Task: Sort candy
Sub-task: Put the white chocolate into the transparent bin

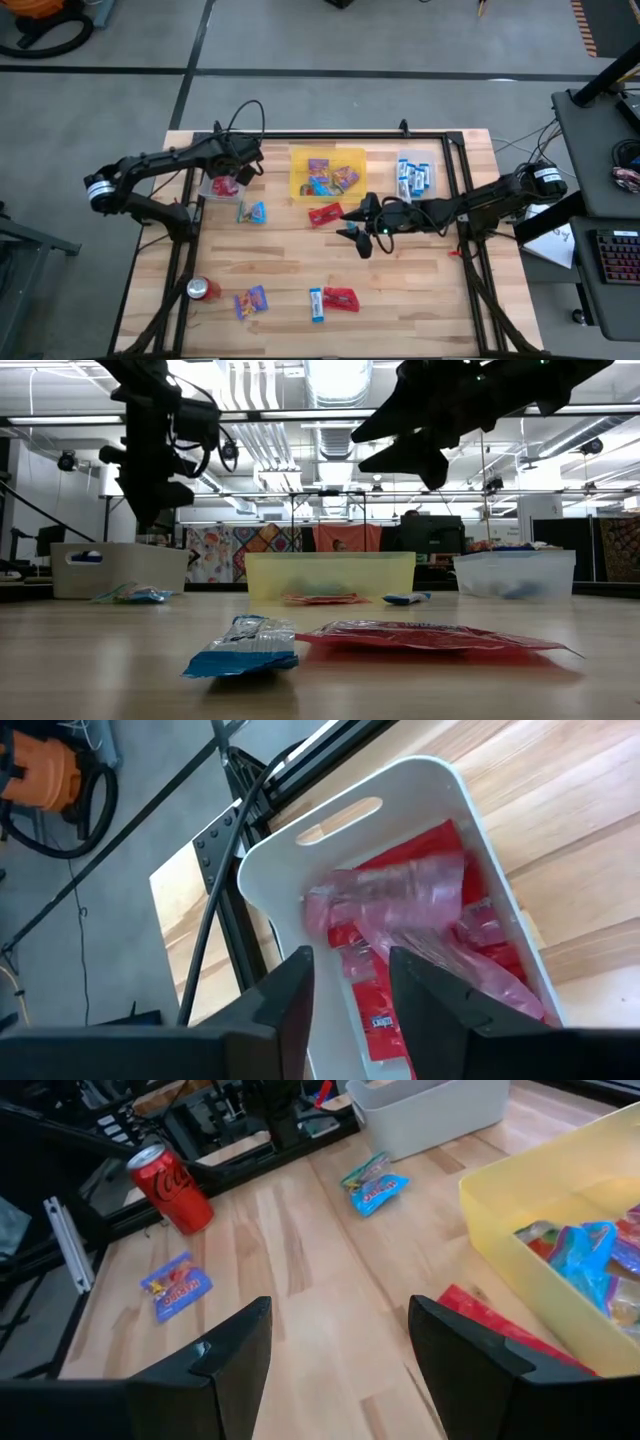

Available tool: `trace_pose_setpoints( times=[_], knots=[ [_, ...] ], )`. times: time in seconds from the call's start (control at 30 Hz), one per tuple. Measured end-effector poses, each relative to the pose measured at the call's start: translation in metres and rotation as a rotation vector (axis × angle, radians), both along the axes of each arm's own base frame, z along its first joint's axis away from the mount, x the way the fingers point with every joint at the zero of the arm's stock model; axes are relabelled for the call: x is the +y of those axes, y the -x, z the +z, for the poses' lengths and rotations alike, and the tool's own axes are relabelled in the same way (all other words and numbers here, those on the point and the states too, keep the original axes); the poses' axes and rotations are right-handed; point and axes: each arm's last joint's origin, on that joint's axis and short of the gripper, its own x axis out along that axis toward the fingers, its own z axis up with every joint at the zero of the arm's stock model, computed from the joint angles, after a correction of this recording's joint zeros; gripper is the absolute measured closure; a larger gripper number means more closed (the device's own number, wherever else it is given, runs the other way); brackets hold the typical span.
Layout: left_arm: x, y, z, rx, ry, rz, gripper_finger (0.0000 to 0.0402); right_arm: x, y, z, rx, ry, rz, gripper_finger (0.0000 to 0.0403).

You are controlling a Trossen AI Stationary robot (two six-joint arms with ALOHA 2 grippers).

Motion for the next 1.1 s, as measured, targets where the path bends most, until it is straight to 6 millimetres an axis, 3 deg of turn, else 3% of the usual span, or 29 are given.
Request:
trace_pose_setpoints(
  times=[0.17, 0.33, 0.73, 0.93, 1.1],
  knots=[
    [-0.006, -0.001, 0.004, -0.016, -0.009, -0.03, 0.0274, 0.008, 0.001, 0.0, 0.001, -0.009, 0.024, 0.0177],
    [-0.028, -0.013, 0.011, -0.103, -0.047, -0.14, 0.0273, 0.022, 0.002, 0.004, -0.007, -0.012, 0.071, 0.0177],
    [-0.131, -0.05, 0.031, -0.44, -0.087, -0.626, 0.0273, 0.049, -0.001, 0.012, 0.195, 0.012, 0.139, 0.0177],
    [-0.18, -0.055, 0.038, -0.599, -0.063, -0.819, 0.0273, 0.05, -0.01, 0.015, 0.387, -0.121, -0.029, 0.0177],
    [-0.204, -0.051, 0.042, -0.651, -0.125, -0.882, 0.0273, 0.042, -0.019, 0.011, 0.623, -0.052, -0.212, 0.0177]
  ],
)
